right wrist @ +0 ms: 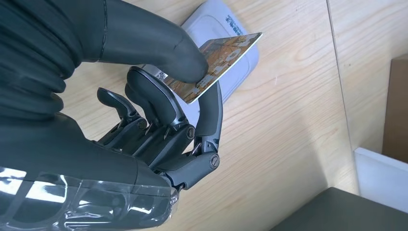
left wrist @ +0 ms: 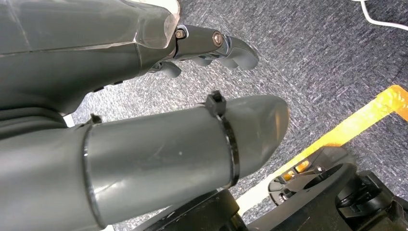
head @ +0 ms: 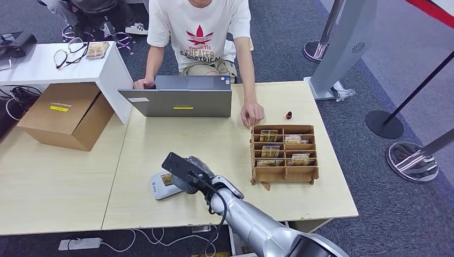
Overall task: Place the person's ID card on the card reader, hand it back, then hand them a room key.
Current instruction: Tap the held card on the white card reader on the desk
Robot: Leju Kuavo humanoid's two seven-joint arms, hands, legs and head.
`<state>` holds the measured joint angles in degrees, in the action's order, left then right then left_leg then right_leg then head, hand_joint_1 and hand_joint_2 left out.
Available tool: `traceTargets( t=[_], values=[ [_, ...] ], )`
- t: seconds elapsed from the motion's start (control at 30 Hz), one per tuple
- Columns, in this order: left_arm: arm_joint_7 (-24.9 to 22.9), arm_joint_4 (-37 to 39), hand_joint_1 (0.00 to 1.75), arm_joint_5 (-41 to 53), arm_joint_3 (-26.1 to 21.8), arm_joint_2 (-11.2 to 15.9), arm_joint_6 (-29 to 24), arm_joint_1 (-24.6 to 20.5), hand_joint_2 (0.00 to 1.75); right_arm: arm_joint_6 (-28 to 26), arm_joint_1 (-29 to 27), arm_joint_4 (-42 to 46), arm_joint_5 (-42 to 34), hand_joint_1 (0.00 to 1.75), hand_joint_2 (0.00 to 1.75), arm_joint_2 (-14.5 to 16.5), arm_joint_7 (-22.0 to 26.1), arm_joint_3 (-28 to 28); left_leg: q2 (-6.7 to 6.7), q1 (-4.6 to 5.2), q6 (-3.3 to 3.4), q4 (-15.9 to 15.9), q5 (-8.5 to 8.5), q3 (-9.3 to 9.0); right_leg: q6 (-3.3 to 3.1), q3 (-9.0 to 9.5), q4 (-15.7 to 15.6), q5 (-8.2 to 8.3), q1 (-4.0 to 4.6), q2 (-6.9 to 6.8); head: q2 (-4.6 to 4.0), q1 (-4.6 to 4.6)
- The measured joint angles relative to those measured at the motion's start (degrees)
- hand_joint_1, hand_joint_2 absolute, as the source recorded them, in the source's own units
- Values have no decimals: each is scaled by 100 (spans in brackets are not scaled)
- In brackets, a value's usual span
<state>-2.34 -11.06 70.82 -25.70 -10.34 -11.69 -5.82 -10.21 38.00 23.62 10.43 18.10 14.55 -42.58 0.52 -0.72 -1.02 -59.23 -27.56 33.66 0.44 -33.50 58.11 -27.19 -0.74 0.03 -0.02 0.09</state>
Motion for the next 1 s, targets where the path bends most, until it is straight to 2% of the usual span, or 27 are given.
traceTargets(
  t=[0.53,1.0],
  values=[
    [9,0,0,-60,85,9,0,1,0,-163,21,-45,-280,175,175,0,-6,-332,0,0,0,0,0,0,0,0,0,0,0,0,0,0],
    [15,0,0,-72,124,-8,3,-2,0,-121,-153,-59,-501,175,175,4,-201,-723,0,0,0,0,0,1,0,0,0,0,0,0,0,-1]
  ],
)
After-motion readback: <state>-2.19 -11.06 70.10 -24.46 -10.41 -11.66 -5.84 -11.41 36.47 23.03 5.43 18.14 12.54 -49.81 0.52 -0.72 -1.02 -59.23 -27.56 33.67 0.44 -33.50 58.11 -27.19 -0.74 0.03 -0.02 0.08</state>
